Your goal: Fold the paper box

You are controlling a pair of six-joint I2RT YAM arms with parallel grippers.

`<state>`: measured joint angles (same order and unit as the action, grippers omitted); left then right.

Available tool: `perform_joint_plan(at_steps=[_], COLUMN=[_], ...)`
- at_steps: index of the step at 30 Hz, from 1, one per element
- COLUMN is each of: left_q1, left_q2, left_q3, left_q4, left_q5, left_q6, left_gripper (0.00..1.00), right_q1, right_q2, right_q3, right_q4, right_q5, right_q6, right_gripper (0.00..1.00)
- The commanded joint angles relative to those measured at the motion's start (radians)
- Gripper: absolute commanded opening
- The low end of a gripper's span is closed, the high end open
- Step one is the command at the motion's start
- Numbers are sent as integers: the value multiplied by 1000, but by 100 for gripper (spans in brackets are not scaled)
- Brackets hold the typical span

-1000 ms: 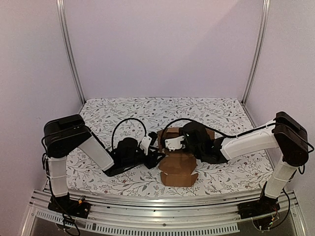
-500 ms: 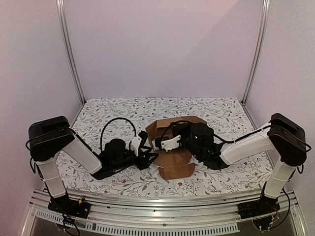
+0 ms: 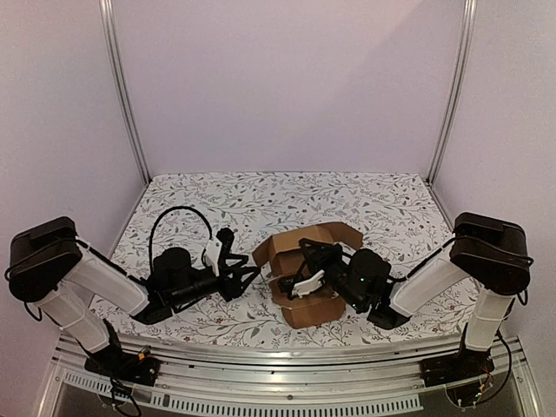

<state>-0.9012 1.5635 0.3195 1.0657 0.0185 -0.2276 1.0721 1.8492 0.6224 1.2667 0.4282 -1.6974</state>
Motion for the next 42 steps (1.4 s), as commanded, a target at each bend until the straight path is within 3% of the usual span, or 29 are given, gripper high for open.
perform_joint_plan(at_steps=[1,9,15,21,25,28,33,38,42], left_q1=[10,13,14,46,94,125,236,261,260], left_q2=[-41,-16,40,-44,-164,-260,-273,-324,-176], left_q3=[-22,-63,-57,-109,-109,-55,41,30,156], left_q4=[-70,-50,-16,9,-80,-239,-478,-488,-563], left_q5=[-15,-135,-132,-142,-137,-188,-249,-166,-39], left_q6=[16,-6,1,14,39,56,16,19,61], left_gripper=[54,56,57,58,61,64,64,65,64], right_q1=[52,155,208,209,191,164,145,142,137], right_q2=[-7,-56,-90,-95,-94,-95,-131,-118,-125], right_q3=[-38,-113,-153,-145,-123,-110,-80,-80,-89], right_q4=[135,135,135,135,117,48,-52,-34,-67], right_q5=[60,168,254,299,297,280,276,280,271], right_q6=[7,46,63,79,85,111,183,177,207], right_gripper=[0,0,0,0,0,0,0,0,0])
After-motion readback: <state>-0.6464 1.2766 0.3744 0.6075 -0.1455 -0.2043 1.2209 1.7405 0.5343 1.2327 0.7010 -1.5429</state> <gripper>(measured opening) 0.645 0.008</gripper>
